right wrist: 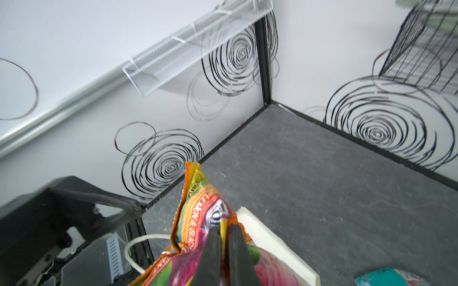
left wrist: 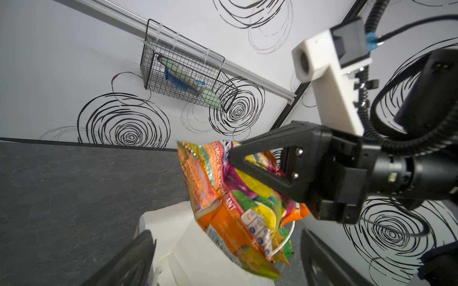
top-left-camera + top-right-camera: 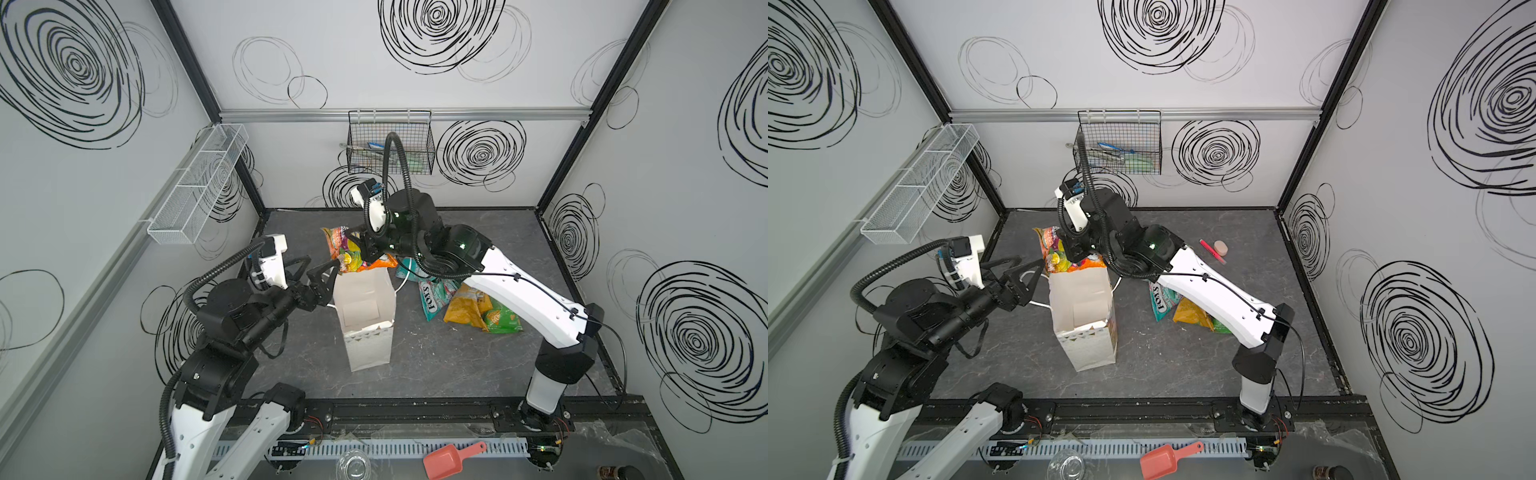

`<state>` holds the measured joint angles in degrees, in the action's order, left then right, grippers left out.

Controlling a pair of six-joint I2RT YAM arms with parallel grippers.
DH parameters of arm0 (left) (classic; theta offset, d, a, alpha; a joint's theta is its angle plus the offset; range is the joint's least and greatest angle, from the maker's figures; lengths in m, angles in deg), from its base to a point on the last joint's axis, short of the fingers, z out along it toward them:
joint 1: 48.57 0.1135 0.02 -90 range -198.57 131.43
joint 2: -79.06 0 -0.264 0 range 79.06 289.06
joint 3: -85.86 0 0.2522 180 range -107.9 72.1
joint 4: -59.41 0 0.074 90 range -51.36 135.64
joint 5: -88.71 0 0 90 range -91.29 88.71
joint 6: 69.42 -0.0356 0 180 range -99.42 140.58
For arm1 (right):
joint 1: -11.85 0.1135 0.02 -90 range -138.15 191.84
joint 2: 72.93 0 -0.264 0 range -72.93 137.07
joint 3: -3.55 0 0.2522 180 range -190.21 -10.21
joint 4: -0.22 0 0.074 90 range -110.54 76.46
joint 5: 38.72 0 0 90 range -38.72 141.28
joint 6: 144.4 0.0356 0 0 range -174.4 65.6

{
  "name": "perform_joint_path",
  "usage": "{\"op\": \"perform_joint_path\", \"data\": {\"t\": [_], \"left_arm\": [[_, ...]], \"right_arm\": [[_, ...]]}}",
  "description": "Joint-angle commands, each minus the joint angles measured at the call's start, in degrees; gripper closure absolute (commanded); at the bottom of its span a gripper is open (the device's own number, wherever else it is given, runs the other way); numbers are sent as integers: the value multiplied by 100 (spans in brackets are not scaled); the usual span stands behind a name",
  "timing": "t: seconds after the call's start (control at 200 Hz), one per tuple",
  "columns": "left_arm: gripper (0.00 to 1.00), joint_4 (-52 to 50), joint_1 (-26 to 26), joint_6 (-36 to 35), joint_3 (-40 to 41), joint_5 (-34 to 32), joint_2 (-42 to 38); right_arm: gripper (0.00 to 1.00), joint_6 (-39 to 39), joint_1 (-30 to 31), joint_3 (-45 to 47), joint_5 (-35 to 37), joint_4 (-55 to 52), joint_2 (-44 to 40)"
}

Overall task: Take the snacks out of the paper bag
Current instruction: Place the snack at the middle-right of the table.

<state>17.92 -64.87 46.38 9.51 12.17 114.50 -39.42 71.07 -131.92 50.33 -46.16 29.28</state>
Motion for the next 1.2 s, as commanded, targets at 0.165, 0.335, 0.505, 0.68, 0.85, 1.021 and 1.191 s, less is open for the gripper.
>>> {"op": "perform_joint_path", "data": {"t": [0.165,0.335,0.505,0.68,0.85,1.021,1.191], "left_arm": [[5,712,-232,333,-211,250,-12],[4,839,-701,445,-173,103,52],[3,861,-1711,418,-194,-493,218],[1,883,-3364,149,-243,-1708,503],[4,835,-4895,-468,-367,-2876,857],[4,835,-5759,-913,-513,-3400,1154],[4,826,-5946,-950,-475,-3507,1154]], "right_arm": [[100,-31,-524,-977,156,9,-396],[100,205,-1416,-839,-158,46,-651],[100,716,-2776,400,-899,653,-1292],[100,1360,-4246,2363,-1402,1561,-2038],[100,1680,-5251,3931,-1644,2114,-2463],[100,1773,-5950,5223,-1683,2590,-2557],[100,2028,-6463,6337,-2147,3210,-2371]]}}
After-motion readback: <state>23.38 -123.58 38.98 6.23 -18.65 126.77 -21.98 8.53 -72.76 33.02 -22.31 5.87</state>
